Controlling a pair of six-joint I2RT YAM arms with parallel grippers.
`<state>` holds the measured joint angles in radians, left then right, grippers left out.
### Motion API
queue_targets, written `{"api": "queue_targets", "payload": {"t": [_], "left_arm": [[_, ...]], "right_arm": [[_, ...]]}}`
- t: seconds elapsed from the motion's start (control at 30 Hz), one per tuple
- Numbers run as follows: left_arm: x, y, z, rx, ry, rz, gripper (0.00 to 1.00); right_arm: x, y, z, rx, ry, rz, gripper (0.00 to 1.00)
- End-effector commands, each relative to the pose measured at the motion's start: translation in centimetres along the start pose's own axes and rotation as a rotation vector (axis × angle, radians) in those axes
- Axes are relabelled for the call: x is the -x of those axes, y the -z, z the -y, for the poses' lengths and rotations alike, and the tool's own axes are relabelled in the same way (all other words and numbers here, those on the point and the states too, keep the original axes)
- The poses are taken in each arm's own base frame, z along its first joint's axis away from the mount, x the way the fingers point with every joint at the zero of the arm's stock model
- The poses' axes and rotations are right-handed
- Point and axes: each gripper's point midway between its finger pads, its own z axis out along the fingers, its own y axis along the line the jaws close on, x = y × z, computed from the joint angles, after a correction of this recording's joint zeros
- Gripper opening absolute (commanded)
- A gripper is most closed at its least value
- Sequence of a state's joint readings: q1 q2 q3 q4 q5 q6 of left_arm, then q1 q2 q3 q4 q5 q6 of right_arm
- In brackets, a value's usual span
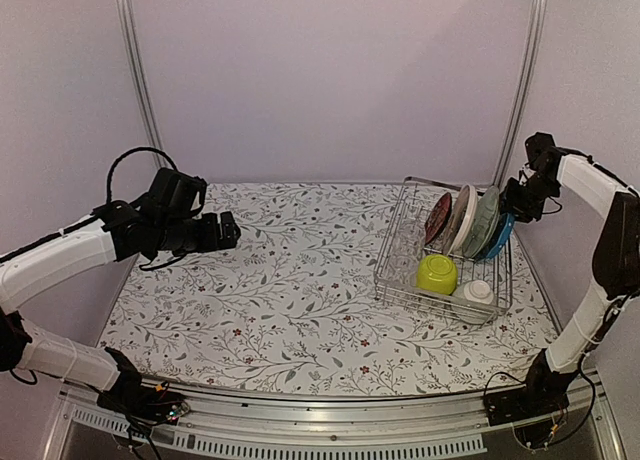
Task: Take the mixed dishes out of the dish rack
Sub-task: Grab the plate from the dish rack.
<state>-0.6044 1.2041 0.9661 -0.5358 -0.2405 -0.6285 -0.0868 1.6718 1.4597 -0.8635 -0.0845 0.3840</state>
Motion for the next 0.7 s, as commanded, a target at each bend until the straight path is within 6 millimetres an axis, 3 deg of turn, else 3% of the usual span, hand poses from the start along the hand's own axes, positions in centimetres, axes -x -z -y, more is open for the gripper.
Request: {"api": "queue_targets", "payload": {"t": [0.0,0.37,0.47,0.67], "left_arm": [[0.8,0.4,-0.3,-0.002,0.008,0.026,1.00],[0.8,0.1,-0.2,-0.005,0.011,0.023,1.00],[0.7,0.1,-0.3,-0.004,0.011,0.019,0.99],[0.6,-0.2,-0.1,-0.008,0.010,0.013,1.00]], "right_arm": [[-0.1,-1.6,-0.7,0.044,-0.001,-0.027,0.33],[0.1,-2.4,-0.8,0.046,0.004,-0.034,0.28],[0.4,-1.7,-1.0,0.052,0.011,-0.022,0.20],[1.1,-0.1,-1.6,0.064,0.039,-0.006,0.16]]}}
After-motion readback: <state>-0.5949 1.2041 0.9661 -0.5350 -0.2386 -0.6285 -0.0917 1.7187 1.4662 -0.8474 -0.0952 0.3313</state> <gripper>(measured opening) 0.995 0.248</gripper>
